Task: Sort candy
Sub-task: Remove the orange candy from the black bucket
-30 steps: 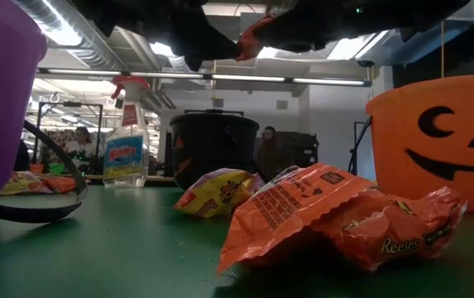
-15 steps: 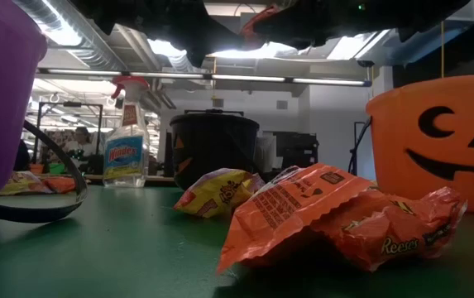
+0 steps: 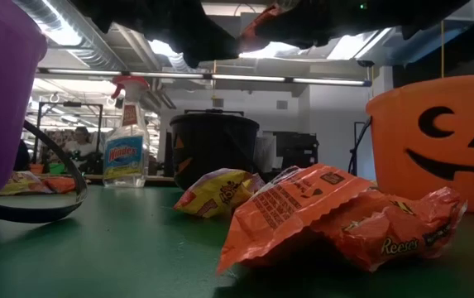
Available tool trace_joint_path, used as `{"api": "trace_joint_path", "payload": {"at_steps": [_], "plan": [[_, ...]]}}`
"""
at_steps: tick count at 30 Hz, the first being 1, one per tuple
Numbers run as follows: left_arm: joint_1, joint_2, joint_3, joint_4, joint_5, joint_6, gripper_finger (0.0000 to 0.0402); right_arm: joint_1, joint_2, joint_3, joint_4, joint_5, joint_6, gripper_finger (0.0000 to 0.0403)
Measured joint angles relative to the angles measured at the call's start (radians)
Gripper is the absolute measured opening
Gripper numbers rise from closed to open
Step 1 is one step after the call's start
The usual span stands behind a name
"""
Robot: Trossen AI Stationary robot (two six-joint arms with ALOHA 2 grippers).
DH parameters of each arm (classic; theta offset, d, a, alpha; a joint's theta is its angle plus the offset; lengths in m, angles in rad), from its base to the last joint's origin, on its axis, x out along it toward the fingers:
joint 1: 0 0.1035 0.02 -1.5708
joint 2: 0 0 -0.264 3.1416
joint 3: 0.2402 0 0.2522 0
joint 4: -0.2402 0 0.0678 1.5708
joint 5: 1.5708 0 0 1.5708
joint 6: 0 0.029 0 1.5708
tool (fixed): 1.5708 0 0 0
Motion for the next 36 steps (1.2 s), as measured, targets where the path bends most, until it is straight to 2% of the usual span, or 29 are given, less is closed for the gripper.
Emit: {"api": "trace_joint_path", "payload": {"at_steps": [5, 12, 19, 24, 28, 32, 36], "plan": [[0.000, -0.079, 0.000, -0.044, -0.052, 0.029, 0.0144, 0.000, -0.066, 0.000, -0.089, 0.031, 0.000, 0.0062], [0.000, -0.190, 0.001, -0.226, -0.180, 0.053, 0.0152, 0.001, -0.217, 0.001, -0.289, 0.042, 0.028, 0.0062], [0.000, -0.217, 0.001, -0.386, -0.283, 0.035, 0.0154, 0.001, -0.413, 0.002, -0.568, -0.050, 0.186, 0.0062], [0.007, -0.214, 0.001, -0.395, -0.287, 0.025, 0.0154, 0.001, -0.520, 0.001, -0.757, -0.142, 0.306, 0.0062], [0.025, -0.214, 0.001, -0.395, -0.287, 0.020, 0.0154, 0.001, -0.565, 0.015, -0.908, -0.175, 0.413, 0.0062], [0.050, -0.214, 0.001, -0.394, -0.286, 0.017, 0.0154, 0.001, -0.559, 0.081, -1.098, -0.177, 0.481, 0.0062], [0.074, -0.214, 0.001, -0.394, -0.284, 0.017, 0.0154, 0.001, -0.538, 0.124, -1.183, -0.215, 0.530, 0.0062]]}}
